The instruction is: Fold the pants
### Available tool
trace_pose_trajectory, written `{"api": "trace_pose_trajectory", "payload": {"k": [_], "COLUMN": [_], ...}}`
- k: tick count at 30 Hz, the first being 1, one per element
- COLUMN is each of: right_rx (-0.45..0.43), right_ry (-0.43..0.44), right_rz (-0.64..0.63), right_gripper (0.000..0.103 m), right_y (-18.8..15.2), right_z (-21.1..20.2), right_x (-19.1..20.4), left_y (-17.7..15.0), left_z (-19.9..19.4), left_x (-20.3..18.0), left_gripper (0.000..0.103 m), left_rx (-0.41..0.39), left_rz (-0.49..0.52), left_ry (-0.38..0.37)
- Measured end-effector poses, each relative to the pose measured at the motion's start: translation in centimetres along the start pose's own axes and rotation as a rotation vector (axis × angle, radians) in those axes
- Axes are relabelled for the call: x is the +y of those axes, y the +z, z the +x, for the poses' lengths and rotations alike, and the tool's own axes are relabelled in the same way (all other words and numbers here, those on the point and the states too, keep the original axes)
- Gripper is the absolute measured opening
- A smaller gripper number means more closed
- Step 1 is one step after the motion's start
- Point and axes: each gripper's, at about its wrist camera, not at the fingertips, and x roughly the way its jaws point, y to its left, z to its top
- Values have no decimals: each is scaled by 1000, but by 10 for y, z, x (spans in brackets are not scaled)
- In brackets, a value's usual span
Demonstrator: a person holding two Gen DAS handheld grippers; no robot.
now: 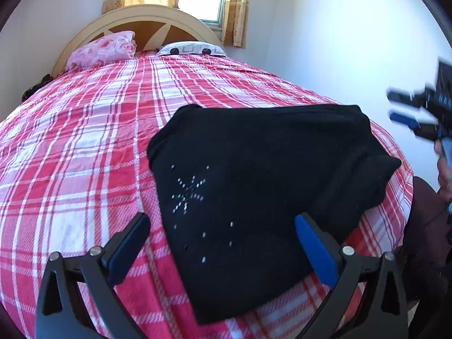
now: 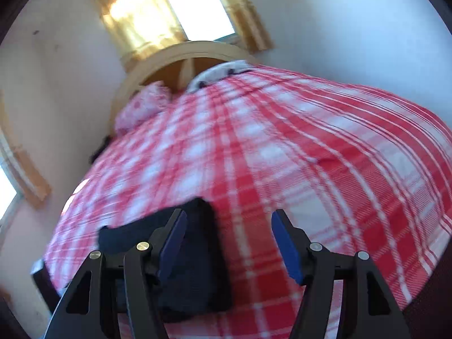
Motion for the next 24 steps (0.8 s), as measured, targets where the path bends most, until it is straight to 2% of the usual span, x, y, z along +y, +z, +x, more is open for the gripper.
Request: {"api": "trace_pose_trajectory", "payload": {"k": [1, 3, 7, 13, 15, 16, 19, 21, 24], "right_rx": [44, 105, 240, 413, 475, 527, 599, 653, 807], "right_ry": [89, 210, 339, 317, 321, 310, 263, 258, 265], "right_rz": [-32, -73, -157, -336, -409, -460, -549, -613, -694], "right_gripper": [64, 64, 64, 62, 62, 62, 62, 57, 53], "right_y": [5, 7, 14, 19, 14, 11, 10, 8, -7], "right_z": [13, 24, 72, 145, 152, 163, 188, 201, 218], "right_x": [17, 44, 107, 171, 192, 205, 223, 238, 254], "left_y": [-1, -3, -6, -11, -14, -14, -16, -18, -23], "left_z": [-2, -4, -3, -12, -11, -9, -7, -3, -2], "left_x": [-1, -2, 3, 16, 20, 20, 23, 26, 29], "left_gripper": [103, 103, 103, 103, 103, 103, 103, 103, 103], "left_rx": [-6, -14, -9, -23, -22, -19, -23, -11, -11], "left_rz": [3, 17, 7, -20, -48, -55, -57, -76, -98], "left_ry": [-3, -2, -17, -51, -74, -79, -92, -106, -132]}}
